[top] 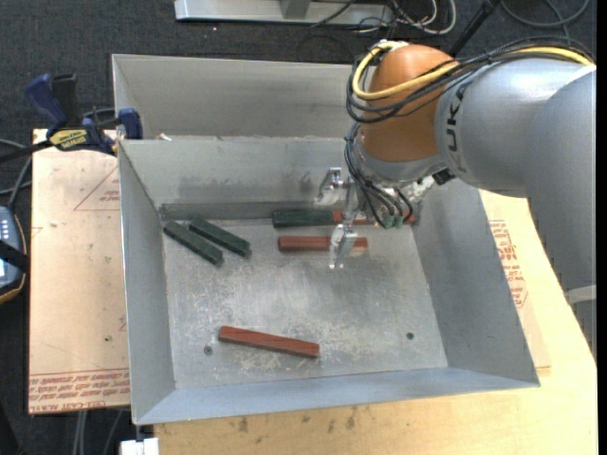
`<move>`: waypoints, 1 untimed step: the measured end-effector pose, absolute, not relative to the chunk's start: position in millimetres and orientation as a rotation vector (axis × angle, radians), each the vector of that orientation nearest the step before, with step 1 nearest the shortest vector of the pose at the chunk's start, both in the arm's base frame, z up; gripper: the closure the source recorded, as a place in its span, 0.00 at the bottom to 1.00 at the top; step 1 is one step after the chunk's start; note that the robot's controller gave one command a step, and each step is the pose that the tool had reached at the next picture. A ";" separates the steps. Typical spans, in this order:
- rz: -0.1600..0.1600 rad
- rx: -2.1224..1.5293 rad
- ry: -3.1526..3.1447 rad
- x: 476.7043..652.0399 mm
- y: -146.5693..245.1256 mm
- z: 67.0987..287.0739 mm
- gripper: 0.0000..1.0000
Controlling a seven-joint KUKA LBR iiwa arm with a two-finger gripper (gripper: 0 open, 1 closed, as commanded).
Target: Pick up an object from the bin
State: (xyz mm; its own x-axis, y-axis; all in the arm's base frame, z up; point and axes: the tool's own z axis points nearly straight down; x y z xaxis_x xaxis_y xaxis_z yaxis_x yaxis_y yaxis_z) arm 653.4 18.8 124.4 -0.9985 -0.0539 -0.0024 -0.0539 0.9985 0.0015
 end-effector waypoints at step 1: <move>0.007 0.057 3.119 644.2 27.6 80.6 0.00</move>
Offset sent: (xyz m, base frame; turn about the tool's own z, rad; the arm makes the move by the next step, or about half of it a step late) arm -0.0113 0.0156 -0.0544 0.1774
